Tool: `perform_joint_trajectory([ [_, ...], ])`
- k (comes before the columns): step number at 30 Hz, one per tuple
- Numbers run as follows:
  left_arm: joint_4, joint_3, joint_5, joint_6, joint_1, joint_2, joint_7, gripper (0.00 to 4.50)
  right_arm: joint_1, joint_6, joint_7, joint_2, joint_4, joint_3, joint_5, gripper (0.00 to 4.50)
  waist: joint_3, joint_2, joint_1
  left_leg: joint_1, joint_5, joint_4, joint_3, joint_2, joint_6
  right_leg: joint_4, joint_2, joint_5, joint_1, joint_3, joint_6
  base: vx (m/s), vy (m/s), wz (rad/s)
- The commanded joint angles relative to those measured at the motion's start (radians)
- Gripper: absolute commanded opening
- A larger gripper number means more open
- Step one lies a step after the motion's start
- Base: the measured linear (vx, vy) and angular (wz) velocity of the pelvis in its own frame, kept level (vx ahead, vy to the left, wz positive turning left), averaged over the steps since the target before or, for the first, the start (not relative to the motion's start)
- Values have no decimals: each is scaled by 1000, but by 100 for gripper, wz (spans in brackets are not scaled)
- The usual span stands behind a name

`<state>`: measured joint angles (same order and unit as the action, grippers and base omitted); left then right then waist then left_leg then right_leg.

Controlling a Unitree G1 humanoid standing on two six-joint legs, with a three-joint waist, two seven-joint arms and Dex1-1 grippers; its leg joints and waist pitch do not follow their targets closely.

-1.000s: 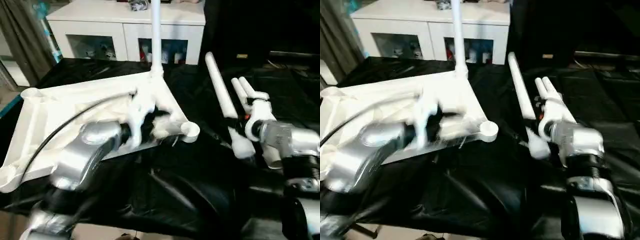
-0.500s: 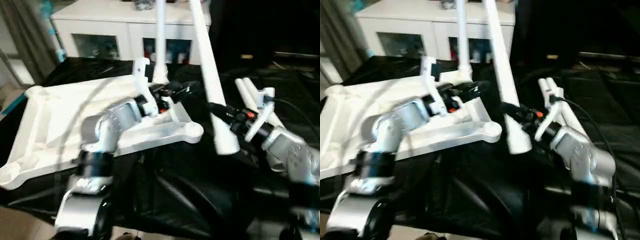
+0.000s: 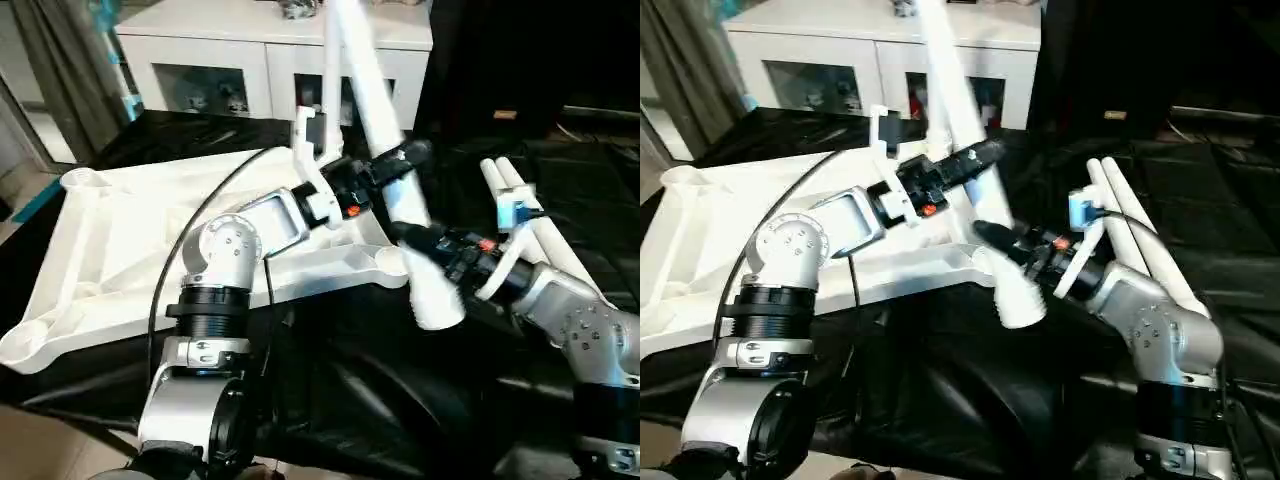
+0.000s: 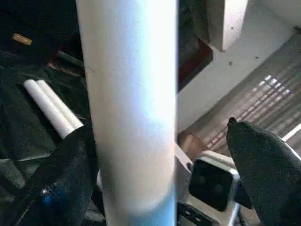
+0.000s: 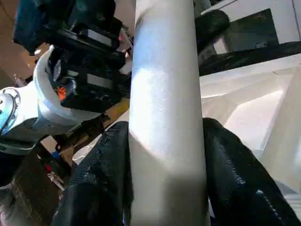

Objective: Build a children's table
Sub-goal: Rotate table base

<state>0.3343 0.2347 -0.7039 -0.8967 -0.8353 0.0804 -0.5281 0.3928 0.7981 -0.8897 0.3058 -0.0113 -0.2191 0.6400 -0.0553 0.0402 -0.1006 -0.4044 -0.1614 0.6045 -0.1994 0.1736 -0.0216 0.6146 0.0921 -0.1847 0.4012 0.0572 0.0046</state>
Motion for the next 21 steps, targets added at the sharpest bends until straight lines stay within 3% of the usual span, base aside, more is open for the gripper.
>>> perform_joint_trajectory([
  [1, 17, -5, 23, 15, -19, -1, 29, 421, 13, 6, -1, 2, 30, 22, 17, 184, 77, -26, -4, 24, -138, -61, 26, 45, 61, -82, 56, -208, -48, -32, -194, 0, 0, 0],
  [3, 19, -16, 54, 40, -11, -7, 75, 414, 20, -20, 9, 1, 12, 51, -20, 184, 77, -27, -4, 24, -134, -62, 27, 45, 62, -82, 55, -208, -49, -32, -188, 0, 0, 0],
  [8, 21, 2, 55, 48, -6, -6, 111, 371, 34, -24, 12, -13, 8, 55, -2, 184, 77, -27, -4, 24, -136, -62, 26, 45, 60, -81, 56, -205, -48, -31, -191, 0, 0, 0],
  [14, -32, -18, -10, 35, 28, -28, -36, 329, 23, -18, -20, -11, 9, 57, 36, 184, 76, -26, -8, 26, -139, -63, 26, 47, 59, -81, 57, -215, -46, -32, -197, 0, 0, 0],
  [15, -38, -22, -20, 28, 39, -33, -56, 327, 15, -16, -31, -5, 7, 63, 38, 184, 75, -22, -11, 26, -139, -64, 26, 47, 58, -80, 58, -214, -46, -32, -200, 0, 0, 0],
  [21, -49, -6, -55, 18, 44, -34, -82, 268, 12, -15, -38, 6, 4, 64, 43, 184, 75, -19, -12, 28, -163, -66, 27, 48, 42, -82, 58, -212, -46, -33, -199, 0, 0, 0],
])
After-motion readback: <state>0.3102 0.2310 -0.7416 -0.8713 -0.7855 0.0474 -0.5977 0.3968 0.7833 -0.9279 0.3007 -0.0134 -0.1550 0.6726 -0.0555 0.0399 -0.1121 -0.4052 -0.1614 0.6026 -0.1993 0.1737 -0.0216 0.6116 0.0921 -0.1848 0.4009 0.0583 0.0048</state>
